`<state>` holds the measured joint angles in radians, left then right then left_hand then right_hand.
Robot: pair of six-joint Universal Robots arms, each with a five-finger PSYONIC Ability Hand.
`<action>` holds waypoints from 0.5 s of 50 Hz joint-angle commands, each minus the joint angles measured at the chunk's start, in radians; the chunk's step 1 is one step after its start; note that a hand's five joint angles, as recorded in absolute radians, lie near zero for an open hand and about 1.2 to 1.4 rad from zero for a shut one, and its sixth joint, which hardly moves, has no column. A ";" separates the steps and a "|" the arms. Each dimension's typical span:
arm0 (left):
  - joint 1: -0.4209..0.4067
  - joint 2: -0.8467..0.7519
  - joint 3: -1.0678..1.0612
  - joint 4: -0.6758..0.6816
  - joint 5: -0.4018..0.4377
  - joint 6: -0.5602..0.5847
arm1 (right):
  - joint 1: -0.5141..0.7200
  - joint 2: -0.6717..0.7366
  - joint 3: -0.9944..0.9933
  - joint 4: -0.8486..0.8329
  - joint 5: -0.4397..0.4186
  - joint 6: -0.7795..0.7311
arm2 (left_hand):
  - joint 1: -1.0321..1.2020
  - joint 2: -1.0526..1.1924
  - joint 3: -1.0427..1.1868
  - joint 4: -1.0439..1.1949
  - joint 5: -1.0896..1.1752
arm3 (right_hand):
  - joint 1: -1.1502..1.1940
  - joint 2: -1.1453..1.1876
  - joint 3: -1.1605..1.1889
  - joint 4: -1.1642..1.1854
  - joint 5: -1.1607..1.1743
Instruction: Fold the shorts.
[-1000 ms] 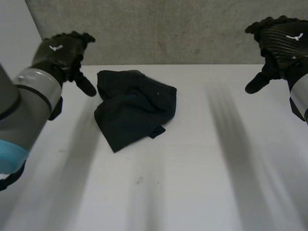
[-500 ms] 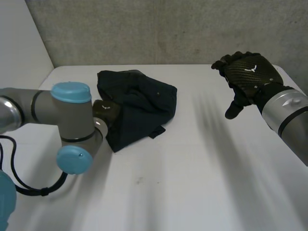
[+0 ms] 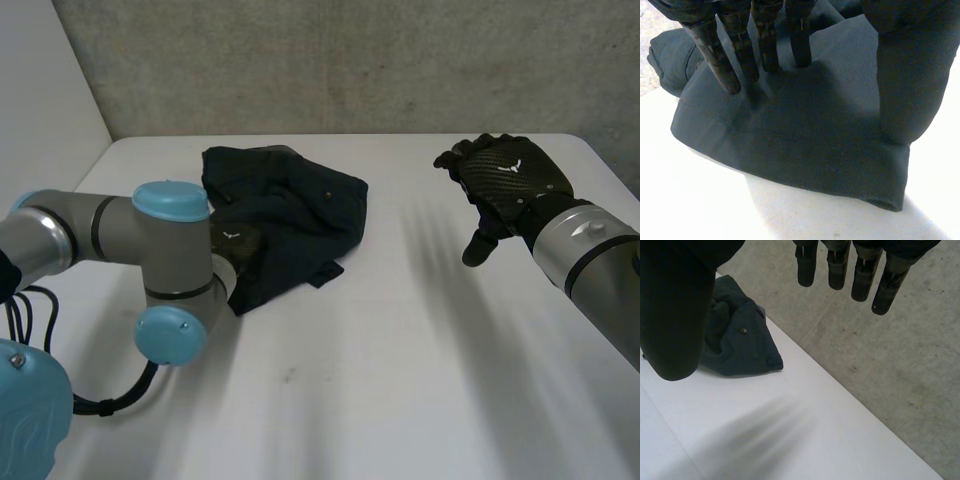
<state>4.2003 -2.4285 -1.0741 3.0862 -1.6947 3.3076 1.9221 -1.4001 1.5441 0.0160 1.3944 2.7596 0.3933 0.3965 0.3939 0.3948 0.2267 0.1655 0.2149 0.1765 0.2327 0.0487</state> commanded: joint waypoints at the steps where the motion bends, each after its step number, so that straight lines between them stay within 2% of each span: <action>1: 0.000 -0.020 0.011 0.000 -0.002 0.001 | 0.000 0.000 0.001 -0.001 0.000 0.000 | 0.234 0.230 0.233 0.232 0.226 | 0.009 -0.040 -0.002 -0.058 -0.049; 2: 0.000 -0.020 0.011 0.000 -0.002 0.003 | 0.000 0.000 0.001 -0.001 0.000 0.000 | 0.313 0.309 0.312 0.311 0.305 | 0.009 -0.040 -0.002 -0.058 -0.049; 3: 0.000 -0.021 0.009 0.002 -0.003 0.006 | 0.000 0.000 0.001 -0.001 0.000 0.000 | 0.520 0.517 0.519 0.518 0.512 | 0.009 -0.040 -0.002 -0.058 -0.049; 7: 0.000 -0.021 0.011 0.000 -0.008 0.030 | 0.000 0.001 0.001 -0.001 0.002 -0.005 | 1.002 0.998 1.001 1.000 0.994 | 0.009 -0.040 -0.002 -0.058 -0.049; 13: -0.026 0.041 -0.009 -0.004 -0.036 0.073 | -0.003 0.009 -0.013 -0.004 0.003 -0.005 | 1.003 1.000 1.002 1.001 0.995 | 0.009 -0.040 -0.002 -0.058 -0.049; 21: -0.057 0.356 -0.110 -0.018 -0.043 0.076 | -0.014 0.151 -0.104 0.002 -0.017 -0.037 | 1.003 1.000 1.002 1.001 0.995 | 0.009 -0.040 -0.002 -0.058 -0.049; 25: -0.063 0.477 -0.136 -0.020 -0.040 0.090 | 0.000 0.237 -0.163 0.004 -0.064 -0.041 | 1.003 1.000 1.002 1.001 0.995 | 0.009 -0.040 -0.002 -0.058 -0.049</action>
<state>4.1489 -2.1425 -1.1620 3.0699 -1.7379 3.3857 1.9112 -1.2843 1.4659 0.0166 1.3798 2.7327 1.0498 1.1867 1.1856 1.2009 0.9880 0.1655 0.2149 0.1765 0.2327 0.0487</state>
